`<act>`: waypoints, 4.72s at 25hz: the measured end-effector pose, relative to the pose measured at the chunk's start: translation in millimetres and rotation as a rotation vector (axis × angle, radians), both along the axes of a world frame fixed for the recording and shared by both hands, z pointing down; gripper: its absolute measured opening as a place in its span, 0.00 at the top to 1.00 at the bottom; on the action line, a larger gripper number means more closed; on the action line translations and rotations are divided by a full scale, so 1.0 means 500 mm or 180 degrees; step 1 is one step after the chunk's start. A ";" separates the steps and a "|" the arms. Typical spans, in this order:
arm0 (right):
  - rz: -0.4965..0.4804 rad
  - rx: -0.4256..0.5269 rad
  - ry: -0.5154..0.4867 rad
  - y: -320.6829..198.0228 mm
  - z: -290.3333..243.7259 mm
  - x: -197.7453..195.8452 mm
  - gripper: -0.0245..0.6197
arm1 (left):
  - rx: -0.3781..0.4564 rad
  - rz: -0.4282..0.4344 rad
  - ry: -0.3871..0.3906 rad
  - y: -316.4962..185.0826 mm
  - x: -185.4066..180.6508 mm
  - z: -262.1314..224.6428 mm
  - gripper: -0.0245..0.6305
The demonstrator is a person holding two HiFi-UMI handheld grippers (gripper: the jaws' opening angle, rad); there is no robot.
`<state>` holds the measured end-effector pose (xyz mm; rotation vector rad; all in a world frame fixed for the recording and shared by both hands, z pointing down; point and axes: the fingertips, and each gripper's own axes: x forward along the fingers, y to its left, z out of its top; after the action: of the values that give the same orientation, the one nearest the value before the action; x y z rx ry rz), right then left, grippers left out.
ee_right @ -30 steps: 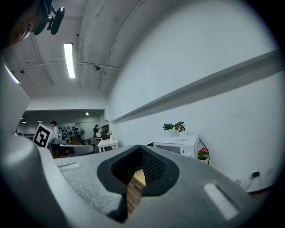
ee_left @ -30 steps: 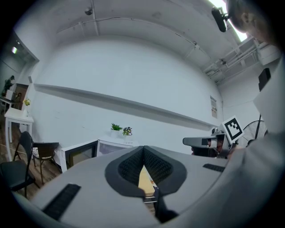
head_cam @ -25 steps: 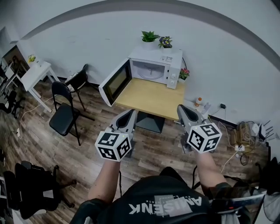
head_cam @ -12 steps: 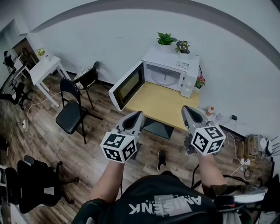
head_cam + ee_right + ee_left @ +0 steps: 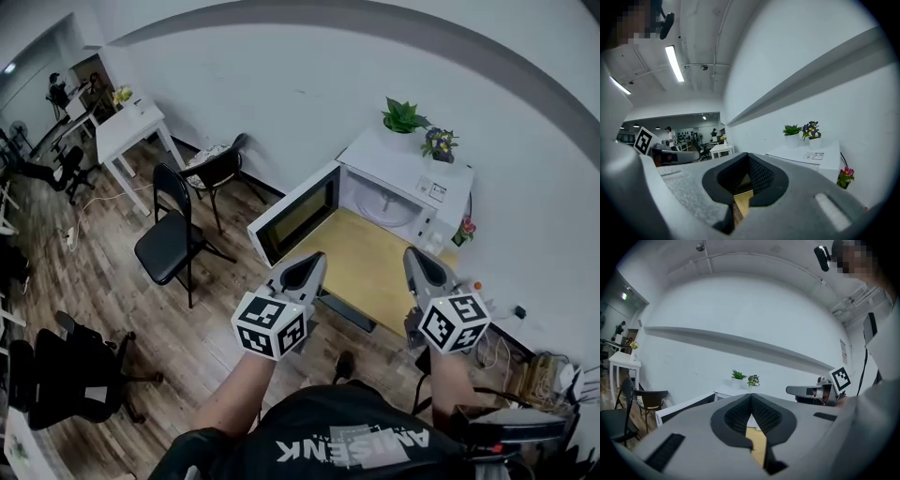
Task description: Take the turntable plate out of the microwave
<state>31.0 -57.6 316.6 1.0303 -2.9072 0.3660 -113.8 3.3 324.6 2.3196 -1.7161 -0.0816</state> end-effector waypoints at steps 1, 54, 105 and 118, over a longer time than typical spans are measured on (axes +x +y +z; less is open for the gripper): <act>-0.0015 -0.0004 -0.0024 -0.023 -0.002 0.002 0.96 | -0.0014 -0.0015 0.0009 -0.022 0.001 0.000 0.96; 0.1330 -0.0082 -0.0189 -0.442 0.021 -0.067 0.85 | -0.0087 0.1240 0.0142 -0.601 -0.093 0.031 0.83; 0.1678 -0.2851 -0.1290 -0.590 0.698 -0.042 0.53 | -0.2366 0.0224 0.1780 -0.743 0.017 0.691 0.57; 0.1958 -0.3265 -0.1638 -0.645 0.755 -0.065 0.52 | -0.2581 0.0128 0.2014 -0.791 0.052 0.749 0.56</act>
<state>-1.5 -380.1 694.4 1.6457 -1.9867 2.0778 -88.0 -392.4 698.9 1.5015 -1.0912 -0.0800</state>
